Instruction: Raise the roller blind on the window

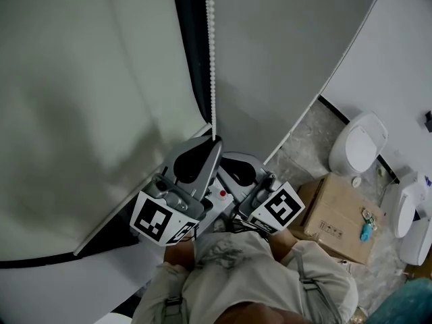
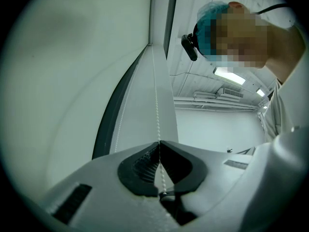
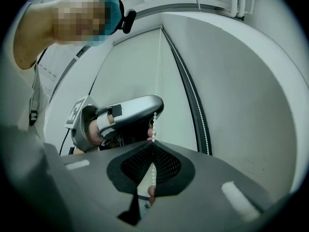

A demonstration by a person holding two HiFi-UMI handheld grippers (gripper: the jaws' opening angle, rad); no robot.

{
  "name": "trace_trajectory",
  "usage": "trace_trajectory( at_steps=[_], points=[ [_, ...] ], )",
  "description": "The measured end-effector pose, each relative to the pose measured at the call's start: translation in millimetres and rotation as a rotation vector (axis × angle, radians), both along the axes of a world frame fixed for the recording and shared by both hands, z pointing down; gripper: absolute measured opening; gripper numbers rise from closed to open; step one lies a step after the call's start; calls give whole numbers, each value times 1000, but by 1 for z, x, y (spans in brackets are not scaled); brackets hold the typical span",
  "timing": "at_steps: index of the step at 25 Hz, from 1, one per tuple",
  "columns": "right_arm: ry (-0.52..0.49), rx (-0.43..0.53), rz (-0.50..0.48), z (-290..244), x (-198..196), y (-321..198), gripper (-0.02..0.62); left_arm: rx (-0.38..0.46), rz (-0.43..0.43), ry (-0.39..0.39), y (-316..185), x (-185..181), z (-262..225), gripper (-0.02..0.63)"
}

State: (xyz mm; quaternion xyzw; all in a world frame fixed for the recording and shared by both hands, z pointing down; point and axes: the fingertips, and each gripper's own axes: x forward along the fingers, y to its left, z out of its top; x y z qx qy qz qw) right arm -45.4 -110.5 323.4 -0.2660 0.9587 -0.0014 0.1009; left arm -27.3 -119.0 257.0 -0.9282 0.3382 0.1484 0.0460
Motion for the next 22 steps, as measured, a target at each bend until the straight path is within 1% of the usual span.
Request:
trace_trajectory(
  at_steps=[3, 6, 9, 11, 14, 18, 22],
  points=[
    [27, 15, 12, 4, 2, 1, 14, 5, -5, -5, 0, 0, -1, 18],
    [67, 34, 25, 13, 0, -1, 21, 13, -29, -8, -2, -6, -3, 18],
    [64, 60, 15, 15, -9, 4, 21, 14, -49, -1, -2, -18, -5, 18],
    [78, 61, 4, 19, -13, 8, 26, 17, -64, 0, 0, -26, -7, 18],
    [129, 15, 1, 40, -9, 6, 48, 17, -80, 8, 3, -36, -10, 18],
    [204, -103, 41, 80, 3, -11, 55, 19, -102, 17, 5, -44, -11, 18],
    [224, -122, 42, 99, 1, -20, 62, 26, -116, 23, 5, -44, -9, 20]
  ],
)
